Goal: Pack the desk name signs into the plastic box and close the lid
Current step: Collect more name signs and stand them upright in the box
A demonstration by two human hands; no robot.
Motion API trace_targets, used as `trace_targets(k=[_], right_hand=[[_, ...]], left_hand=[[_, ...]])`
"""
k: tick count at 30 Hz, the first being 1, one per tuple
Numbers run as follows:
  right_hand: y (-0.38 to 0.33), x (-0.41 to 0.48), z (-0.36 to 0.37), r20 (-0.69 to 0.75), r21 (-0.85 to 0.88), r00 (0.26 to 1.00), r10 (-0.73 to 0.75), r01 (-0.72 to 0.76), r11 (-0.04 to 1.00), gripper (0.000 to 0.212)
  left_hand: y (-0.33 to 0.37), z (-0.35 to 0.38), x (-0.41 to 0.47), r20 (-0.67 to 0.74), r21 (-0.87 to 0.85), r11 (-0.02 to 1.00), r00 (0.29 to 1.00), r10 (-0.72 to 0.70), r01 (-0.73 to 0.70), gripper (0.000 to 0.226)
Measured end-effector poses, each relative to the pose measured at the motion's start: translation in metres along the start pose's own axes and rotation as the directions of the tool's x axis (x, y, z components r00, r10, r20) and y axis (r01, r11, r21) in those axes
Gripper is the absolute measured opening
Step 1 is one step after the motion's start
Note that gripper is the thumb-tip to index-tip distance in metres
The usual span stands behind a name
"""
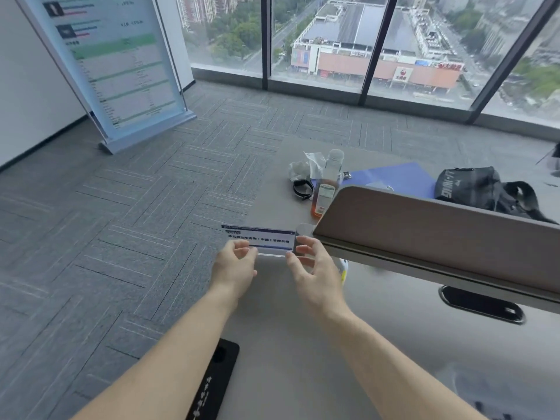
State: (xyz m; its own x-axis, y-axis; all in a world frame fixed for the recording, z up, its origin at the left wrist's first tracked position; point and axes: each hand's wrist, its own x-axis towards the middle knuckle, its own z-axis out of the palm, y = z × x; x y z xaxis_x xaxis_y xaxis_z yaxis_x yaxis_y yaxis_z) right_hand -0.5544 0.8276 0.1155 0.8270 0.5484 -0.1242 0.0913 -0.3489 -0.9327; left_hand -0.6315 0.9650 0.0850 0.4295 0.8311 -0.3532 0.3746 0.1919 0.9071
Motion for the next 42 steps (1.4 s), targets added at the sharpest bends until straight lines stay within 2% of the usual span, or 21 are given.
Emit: trace_targets(k=[2, 4, 6, 8, 10, 12, 14, 18, 21, 24, 26, 29, 31, 34, 36, 38, 42], right_hand=[[0.022, 0.017, 0.012, 0.02, 0.013, 1.0, 0.017, -0.018, 1.0, 0.035], [0.044, 0.034, 0.022, 0.025, 0.007, 0.999, 0.035, -0.035, 0.999, 0.034], [0.064, 0.048, 0.031, 0.017, -0.021, 0.998, 0.053, -0.053, 0.998, 0.034], [0.082, 0.061, 0.04, 0.005, -0.044, 0.998, 0.056, -0.056, 0.997, 0.035], [0.096, 0.072, 0.05, 0.006, -0.047, 0.998, 0.059, -0.059, 0.997, 0.035], [0.109, 0.079, 0.059, 0.018, -0.053, 0.997, 0.069, -0.068, 0.996, 0.036], [0.118, 0.083, 0.067, 0.027, -0.052, 0.996, 0.084, -0.083, 0.995, 0.036], [0.129, 0.086, 0.082, 0.041, -0.012, 0.991, 0.127, -0.127, 0.992, 0.033], [0.136, 0.086, 0.092, 0.035, 0.049, 0.983, 0.18, -0.182, 0.982, 0.03], [0.141, 0.088, 0.094, 0.02, 0.105, 0.97, 0.243, -0.244, 0.964, 0.027], [0.144, 0.092, 0.093, 0.013, 0.111, 0.966, 0.257, -0.256, 0.96, 0.027], [0.146, 0.096, 0.091, -0.009, 0.108, 0.962, 0.271, -0.269, 0.957, 0.03], [0.146, 0.098, 0.094, -0.015, 0.106, 0.961, 0.276, -0.273, 0.956, 0.03], [0.144, 0.099, 0.102, 0.003, 0.091, 0.965, 0.263, -0.263, 0.961, 0.029], [0.144, 0.101, 0.106, 0.018, 0.097, 0.967, 0.254, -0.255, 0.962, 0.031], [0.141, 0.103, 0.107, 0.029, 0.088, 0.973, 0.228, -0.229, 0.969, 0.039], [0.135, 0.109, 0.102, 0.029, 0.003, 0.986, 0.161, -0.161, 0.987, 0.06]], left_hand=[[-0.02, 0.007, 0.027, -0.026, 0.02, 1.0, 1.0, -0.016, 0.017, 0.025], [-0.037, 0.013, 0.049, -0.032, 0.244, 0.967, 0.996, 0.084, -0.073, 0.029], [-0.049, 0.017, 0.064, 0.021, 0.489, 0.828, 0.953, 0.303, -0.274, 0.03], [-0.049, 0.021, 0.074, 0.111, 0.594, 0.646, 0.844, 0.525, -0.48, 0.033], [-0.044, 0.024, 0.087, 0.191, 0.666, 0.471, 0.743, 0.642, -0.579, 0.039], [-0.043, 0.025, 0.103, 0.267, 0.757, 0.326, 0.723, 0.637, -0.567, 0.05], [-0.043, 0.025, 0.119, 0.299, 0.831, 0.225, 0.75, 0.59, -0.509, 0.058], [-0.046, 0.018, 0.138, 0.328, 0.902, 0.062, 0.77, 0.547, -0.428, 0.044], [-0.044, 0.007, 0.145, 0.371, 0.91, -0.053, 0.748, 0.55, -0.412, 0.046], [-0.039, -0.011, 0.151, 0.369, 0.919, -0.103, 0.739, 0.563, -0.38, 0.034], [-0.045, -0.025, 0.16, 0.364, 0.903, -0.023, 0.739, 0.566, -0.428, 0.028], [-0.054, -0.042, 0.161, 0.35, 0.752, 0.384, 0.818, 0.457, -0.536, 0.008], [-0.068, -0.049, 0.148, 0.331, 0.608, 0.589, 0.844, 0.422, -0.532, 0.012], [-0.095, -0.049, 0.122, 0.259, 0.464, 0.733, 0.868, 0.425, -0.497, 0.016], [-0.113, -0.043, 0.111, 0.241, 0.419, 0.777, 0.883, 0.404, -0.47, 0.006], [-0.127, -0.041, 0.106, 0.219, 0.402, 0.794, 0.89, 0.399, -0.455, 0.005], [-0.146, -0.065, 0.098, 0.231, 0.183, 0.92, 0.925, 0.302, -0.346, 0.016]])
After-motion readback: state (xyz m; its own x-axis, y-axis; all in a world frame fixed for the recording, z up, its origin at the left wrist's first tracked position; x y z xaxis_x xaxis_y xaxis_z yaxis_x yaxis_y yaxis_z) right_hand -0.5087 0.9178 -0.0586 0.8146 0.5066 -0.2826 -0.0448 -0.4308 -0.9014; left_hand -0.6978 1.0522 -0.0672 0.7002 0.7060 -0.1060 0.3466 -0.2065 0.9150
